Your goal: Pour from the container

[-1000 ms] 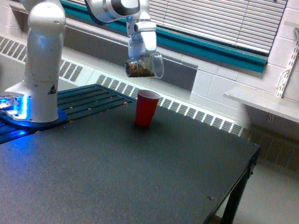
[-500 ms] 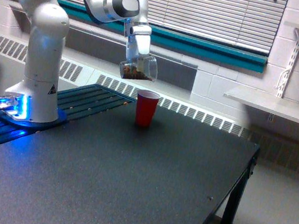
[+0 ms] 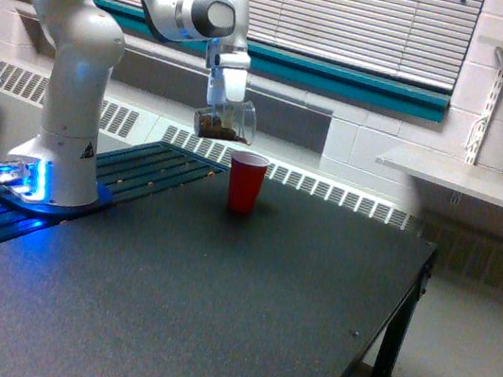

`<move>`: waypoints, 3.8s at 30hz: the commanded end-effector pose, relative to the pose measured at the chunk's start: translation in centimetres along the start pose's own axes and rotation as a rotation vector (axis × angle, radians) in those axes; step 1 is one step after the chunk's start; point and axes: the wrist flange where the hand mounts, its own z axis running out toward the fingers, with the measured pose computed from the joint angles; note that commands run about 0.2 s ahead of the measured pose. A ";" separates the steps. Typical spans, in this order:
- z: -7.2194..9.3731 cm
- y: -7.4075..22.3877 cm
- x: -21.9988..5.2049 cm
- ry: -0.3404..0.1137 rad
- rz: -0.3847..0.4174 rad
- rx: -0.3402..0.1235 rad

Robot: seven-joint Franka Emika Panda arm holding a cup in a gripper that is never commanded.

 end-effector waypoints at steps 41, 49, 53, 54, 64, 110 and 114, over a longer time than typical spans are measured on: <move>3.1 2.5 -0.4 0.021 -0.145 -0.086; 2.3 3.8 1.3 0.044 -0.124 -0.078; 2.0 4.5 2.0 0.047 -0.130 -0.083; 1.7 3.8 1.3 0.053 -0.137 -0.076; 3.3 2.0 -1.9 0.012 -0.202 -0.114; 1.7 0.4 -2.2 0.111 -0.257 -0.119; 1.5 0.2 -1.9 0.119 -0.263 -0.123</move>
